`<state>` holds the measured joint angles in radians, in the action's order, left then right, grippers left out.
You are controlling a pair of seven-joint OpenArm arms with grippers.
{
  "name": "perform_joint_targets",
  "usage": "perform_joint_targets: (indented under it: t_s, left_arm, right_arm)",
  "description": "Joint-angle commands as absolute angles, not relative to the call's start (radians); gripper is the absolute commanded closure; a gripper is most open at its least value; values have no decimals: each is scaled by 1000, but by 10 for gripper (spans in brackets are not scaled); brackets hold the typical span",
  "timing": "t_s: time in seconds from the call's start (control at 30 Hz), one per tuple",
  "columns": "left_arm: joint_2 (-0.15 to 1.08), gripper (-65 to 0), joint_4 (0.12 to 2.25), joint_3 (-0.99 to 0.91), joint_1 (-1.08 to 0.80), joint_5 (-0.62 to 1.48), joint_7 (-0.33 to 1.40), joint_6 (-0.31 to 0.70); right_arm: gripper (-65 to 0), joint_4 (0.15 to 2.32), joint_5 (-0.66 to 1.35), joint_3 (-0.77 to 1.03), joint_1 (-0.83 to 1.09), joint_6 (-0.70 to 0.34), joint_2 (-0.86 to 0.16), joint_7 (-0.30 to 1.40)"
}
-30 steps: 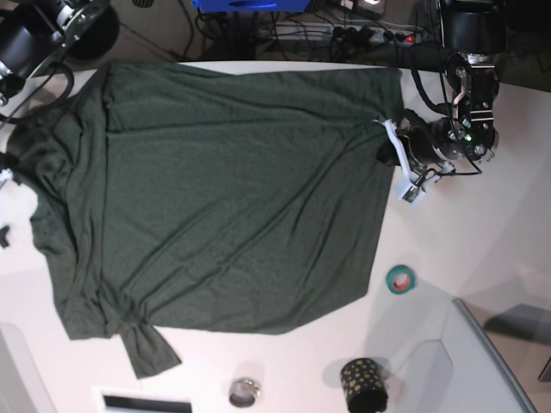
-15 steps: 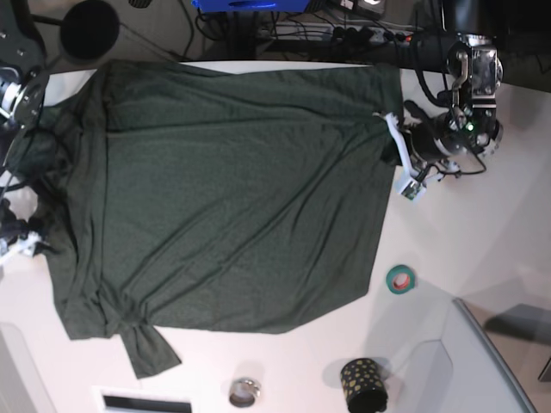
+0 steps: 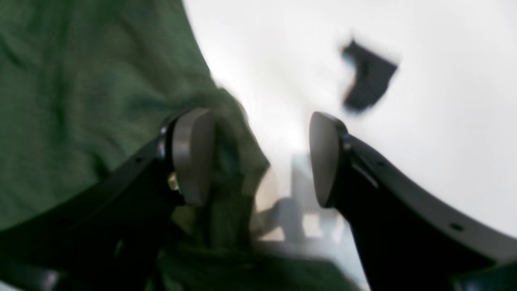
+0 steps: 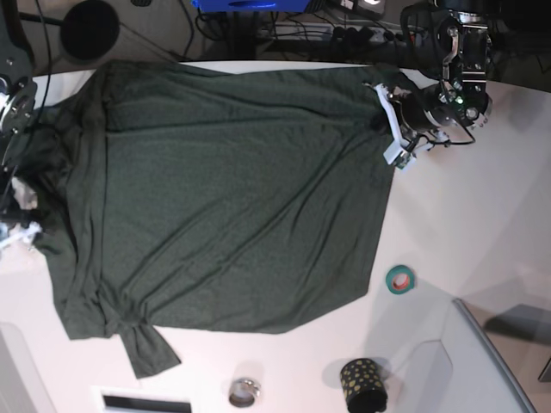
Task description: Layout the t-shirt on the table in an organized manner, then fold the t-shirt properly
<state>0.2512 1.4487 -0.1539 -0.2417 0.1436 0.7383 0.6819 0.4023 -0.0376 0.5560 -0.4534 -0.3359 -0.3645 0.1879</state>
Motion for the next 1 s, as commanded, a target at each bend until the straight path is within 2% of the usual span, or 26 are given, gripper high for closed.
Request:
perform_joint_targets:
  t_s: [0.0, 0.1, 0.17, 0.2, 0.3, 0.33, 0.37, 0.57, 0.8, 0.87, 0.93, 0.97]
  left_arm:
    - [259, 0, 1463, -157, -232, 142, 731, 687]
    - [272, 0, 1461, -157, -237, 142, 731, 687]
    - [275, 0, 1460, -157, -234, 142, 731, 687]
    - [283, 0, 1460, -157, -232, 142, 731, 687]
    - [294, 0, 1460, -159, -231, 142, 731, 687]
    - [295, 0, 1460, -160, -231, 142, 731, 687]
    - [295, 0, 1458, -171, -231, 142, 731, 687]
    - [289, 0, 1395, -251, -220, 148, 731, 687]
    - [286, 0, 1392, -257, -220, 150, 731, 687]
    - [285, 0, 1394, -257, -219, 150, 734, 687]
    - [285, 0, 1400, -257, -219, 150, 736, 687]
    - [285, 0, 1411, -257, -220, 150, 737, 687]
  right_arm:
    - [-350, 386, -33, 553, -481, -338, -380, 147]
    - [-348, 312, -35, 553, -483, -335, -380, 73]
    - [-327, 292, -35, 553, -483, -297, -380, 45]
    - [-275, 292, -35, 553, -483, -260, -380, 39]
    - [-59, 294, -51, 552, -483, -166, -390, 18]
    - [-15, 294, -77, 553, -484, -153, -397, 7]
    - [0, 294, -105, 553, -489, -143, -397, -8]
    - [-15, 289, -371, 555, -533, -143, -375, -110]
    - [-20, 289, -555, 555, -613, -143, -326, -120]
    - [-63, 289, -570, 556, -636, -140, -320, -120]
    - [-177, 289, -572, 558, -656, -127, -320, -117]
    - [-236, 289, -572, 556, -659, -88, -323, -114]
